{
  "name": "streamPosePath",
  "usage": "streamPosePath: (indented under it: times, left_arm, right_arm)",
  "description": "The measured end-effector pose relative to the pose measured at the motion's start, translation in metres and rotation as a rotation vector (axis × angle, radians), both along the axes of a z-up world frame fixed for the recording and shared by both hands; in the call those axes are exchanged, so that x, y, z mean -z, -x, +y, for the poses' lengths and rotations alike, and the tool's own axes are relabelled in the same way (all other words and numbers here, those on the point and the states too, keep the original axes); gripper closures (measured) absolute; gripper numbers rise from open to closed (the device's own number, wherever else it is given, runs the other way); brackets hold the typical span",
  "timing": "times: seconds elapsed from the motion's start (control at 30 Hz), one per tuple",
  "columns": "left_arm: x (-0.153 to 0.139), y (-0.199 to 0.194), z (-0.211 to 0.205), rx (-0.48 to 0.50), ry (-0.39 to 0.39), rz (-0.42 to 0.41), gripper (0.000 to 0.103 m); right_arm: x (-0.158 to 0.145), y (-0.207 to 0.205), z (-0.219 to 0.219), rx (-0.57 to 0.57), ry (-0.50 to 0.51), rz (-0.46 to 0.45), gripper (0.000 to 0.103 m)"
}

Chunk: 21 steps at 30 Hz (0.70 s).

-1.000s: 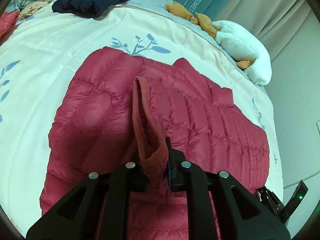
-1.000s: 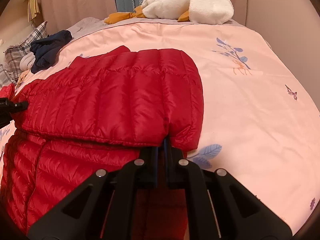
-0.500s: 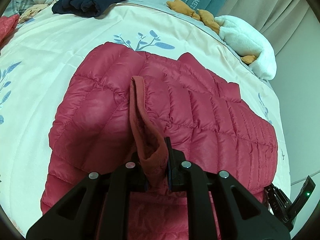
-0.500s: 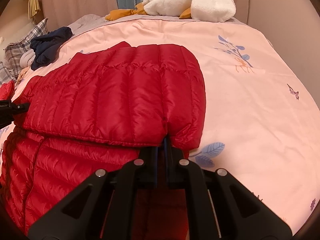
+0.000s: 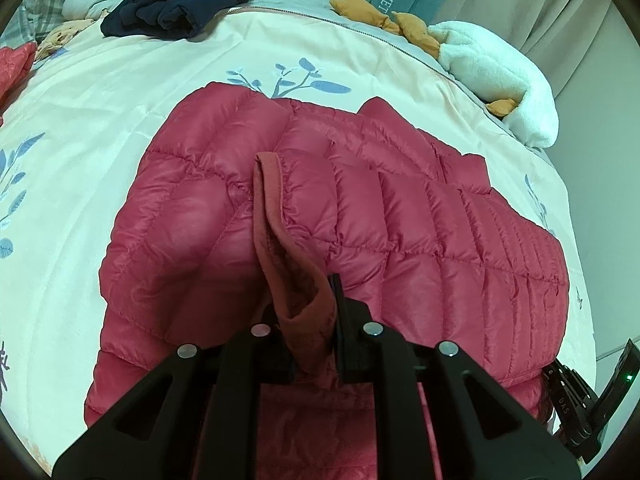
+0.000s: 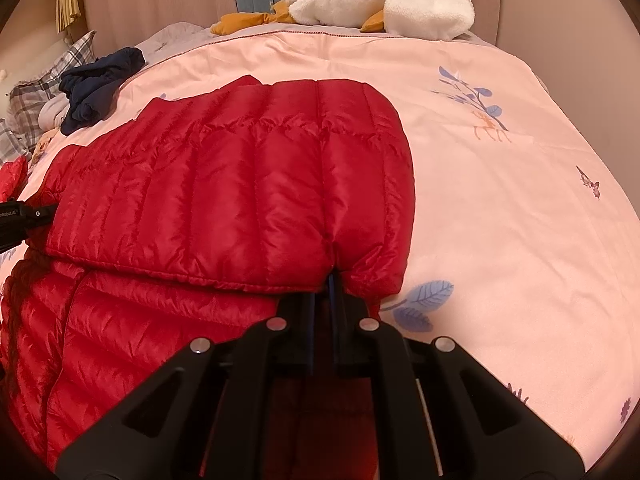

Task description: Fold large clothes

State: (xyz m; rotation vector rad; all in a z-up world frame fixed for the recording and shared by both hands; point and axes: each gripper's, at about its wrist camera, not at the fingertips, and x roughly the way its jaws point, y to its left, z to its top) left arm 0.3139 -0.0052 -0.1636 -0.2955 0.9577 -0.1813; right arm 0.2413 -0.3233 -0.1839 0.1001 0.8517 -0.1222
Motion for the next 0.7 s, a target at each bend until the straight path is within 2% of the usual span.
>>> streamPosePath:
  times: [0.7]
  left_arm:
    - [-0.0001,-0.0002,-0.0066,0.014,-0.048,-0.004,0.089]
  right_arm:
    - [0.0051,-0.0058,0.0,-0.002,0.001,0.034,0.096]
